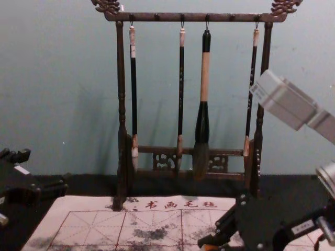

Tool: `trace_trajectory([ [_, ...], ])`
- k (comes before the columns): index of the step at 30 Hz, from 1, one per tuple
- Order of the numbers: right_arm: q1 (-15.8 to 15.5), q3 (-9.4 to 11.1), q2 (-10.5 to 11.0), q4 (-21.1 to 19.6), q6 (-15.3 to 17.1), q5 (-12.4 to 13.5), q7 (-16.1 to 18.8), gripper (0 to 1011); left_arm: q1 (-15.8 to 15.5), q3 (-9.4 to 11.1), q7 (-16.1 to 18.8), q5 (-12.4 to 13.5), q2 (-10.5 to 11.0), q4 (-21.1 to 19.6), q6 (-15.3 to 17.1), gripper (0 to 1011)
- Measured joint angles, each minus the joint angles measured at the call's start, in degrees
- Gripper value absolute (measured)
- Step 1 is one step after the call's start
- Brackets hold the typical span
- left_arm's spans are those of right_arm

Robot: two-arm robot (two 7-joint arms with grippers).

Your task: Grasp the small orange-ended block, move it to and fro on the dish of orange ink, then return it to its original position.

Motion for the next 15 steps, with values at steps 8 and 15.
trace_trajectory([
  [8, -0.26, -0.39, 0.01, -0.89, -0.30, 0.34, 0.46, 132, 0.00, 0.00, 0.00, 0.00, 0.00, 0.00, 0.00, 1001],
  [15, 0.00, -0.89, -0.81, -0.74, -0.59, 0.53, 0.74, 132, 0.00, 0.00, 0.00, 0.00, 0.00, 0.00, 0.00, 1001],
])
